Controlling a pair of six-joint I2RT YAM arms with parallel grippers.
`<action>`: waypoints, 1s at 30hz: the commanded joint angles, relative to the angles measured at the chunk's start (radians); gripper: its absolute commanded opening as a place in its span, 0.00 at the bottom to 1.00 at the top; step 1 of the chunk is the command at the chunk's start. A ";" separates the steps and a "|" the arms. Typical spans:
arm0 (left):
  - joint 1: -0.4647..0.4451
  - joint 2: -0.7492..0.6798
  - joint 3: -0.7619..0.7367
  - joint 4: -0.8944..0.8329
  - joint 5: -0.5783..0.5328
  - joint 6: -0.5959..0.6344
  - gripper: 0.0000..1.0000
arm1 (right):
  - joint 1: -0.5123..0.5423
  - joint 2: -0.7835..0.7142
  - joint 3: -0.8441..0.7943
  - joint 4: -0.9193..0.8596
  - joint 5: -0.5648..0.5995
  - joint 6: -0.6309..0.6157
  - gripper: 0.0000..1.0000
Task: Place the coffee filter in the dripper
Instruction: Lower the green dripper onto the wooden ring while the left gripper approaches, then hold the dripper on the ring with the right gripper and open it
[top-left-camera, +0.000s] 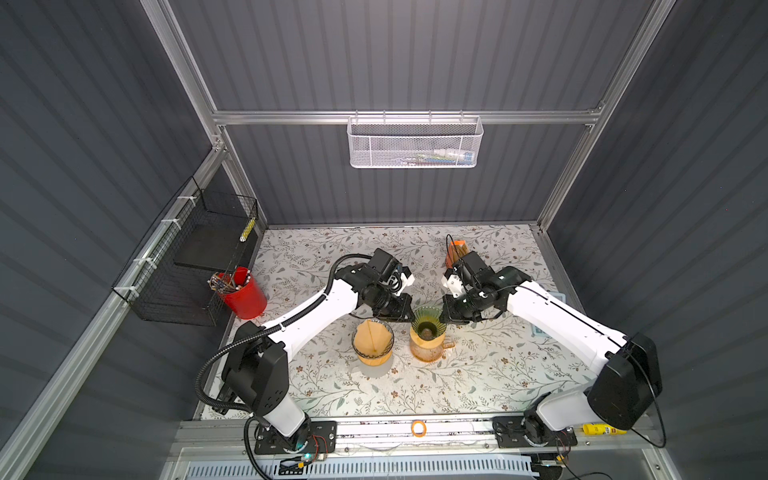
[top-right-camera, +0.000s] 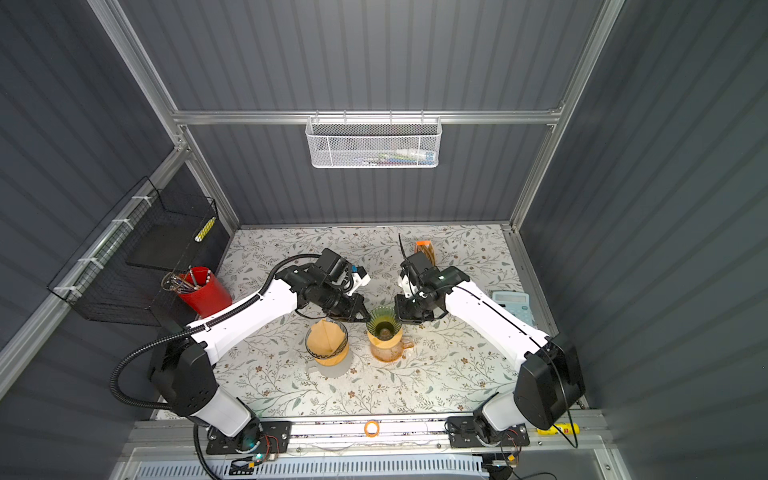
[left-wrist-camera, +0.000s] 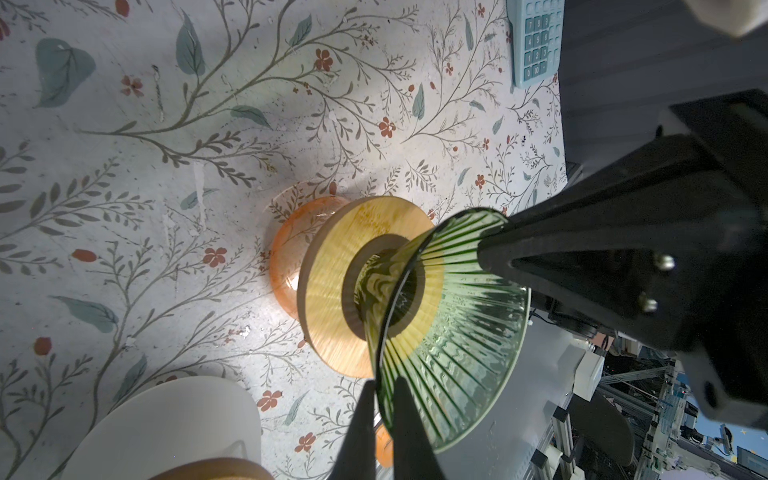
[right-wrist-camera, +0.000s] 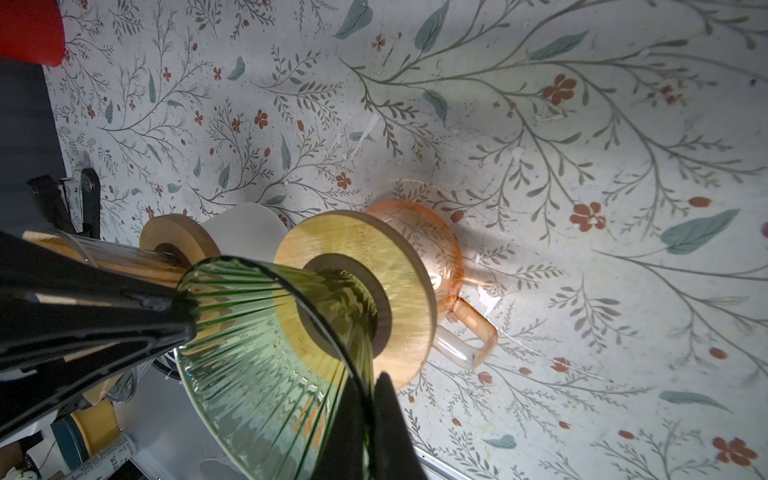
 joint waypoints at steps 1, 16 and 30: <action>-0.012 0.014 -0.014 -0.025 0.014 0.026 0.10 | 0.006 0.013 -0.028 -0.013 0.032 0.005 0.00; -0.029 0.023 -0.037 -0.023 0.012 0.023 0.09 | 0.005 0.016 -0.040 -0.013 0.056 0.007 0.00; -0.041 0.038 -0.053 -0.017 0.004 0.025 0.07 | 0.005 0.033 -0.067 -0.004 0.062 0.009 0.00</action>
